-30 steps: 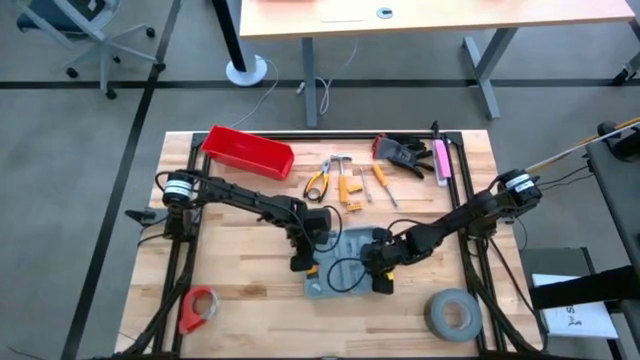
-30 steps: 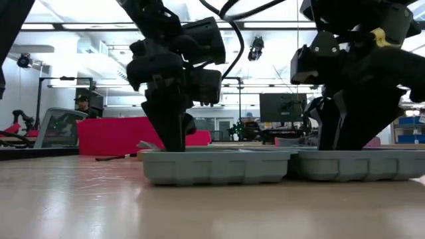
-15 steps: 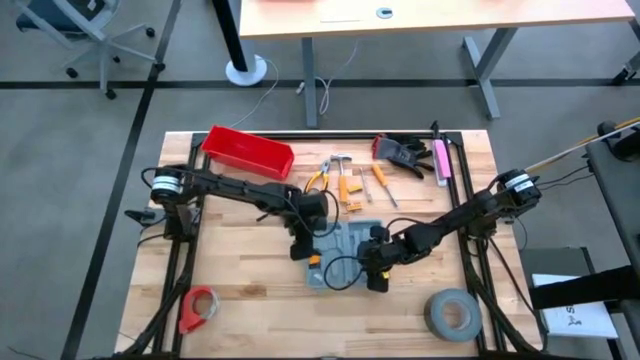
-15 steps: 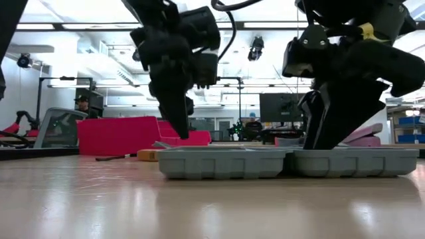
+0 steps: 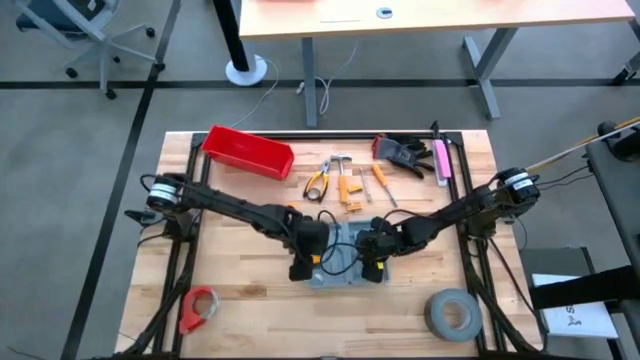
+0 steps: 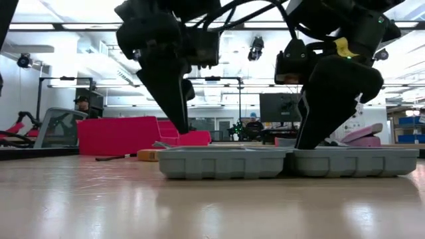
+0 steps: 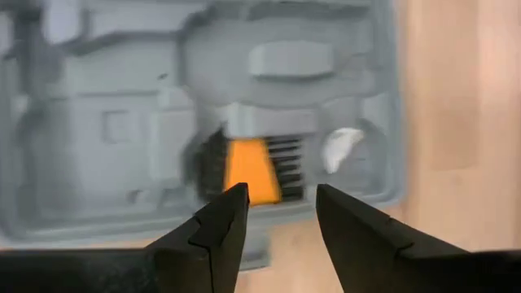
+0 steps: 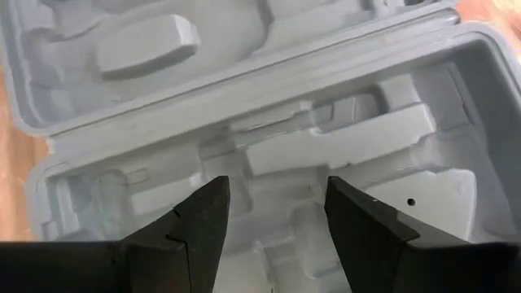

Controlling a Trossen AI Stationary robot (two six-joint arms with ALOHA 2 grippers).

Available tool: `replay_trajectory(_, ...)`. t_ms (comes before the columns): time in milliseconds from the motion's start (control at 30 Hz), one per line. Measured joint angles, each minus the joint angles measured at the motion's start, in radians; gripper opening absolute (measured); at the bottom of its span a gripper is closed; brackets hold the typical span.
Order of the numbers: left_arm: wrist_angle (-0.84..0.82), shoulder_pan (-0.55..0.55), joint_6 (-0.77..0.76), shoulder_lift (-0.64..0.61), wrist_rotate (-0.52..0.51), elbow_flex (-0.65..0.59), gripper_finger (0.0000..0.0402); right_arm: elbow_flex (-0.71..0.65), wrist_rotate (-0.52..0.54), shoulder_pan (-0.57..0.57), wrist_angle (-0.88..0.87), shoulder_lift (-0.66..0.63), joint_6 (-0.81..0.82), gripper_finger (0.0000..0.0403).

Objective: Prefit tool cases
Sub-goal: Remove the yellow hex set from the prefit tool case to the table

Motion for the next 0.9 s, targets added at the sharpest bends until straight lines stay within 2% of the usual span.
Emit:
replay_trajectory(500,0.065,-0.076,-0.066,0.103,-0.037,0.038,0.0163,0.0,0.0,-0.003,-0.008,-0.001,0.008,0.0183)
replay_trajectory(767,0.008,-0.096,-0.014,0.159,-0.132,0.088,0.016,0.0,0.0,-0.005,-0.007,-0.001,0.008,0.0183)
replay_trajectory(900,-0.018,-0.109,0.019,0.161,-0.255,0.1,0.015,0.0,0.001,-0.006,-0.005,-0.001,0.008,0.0183)
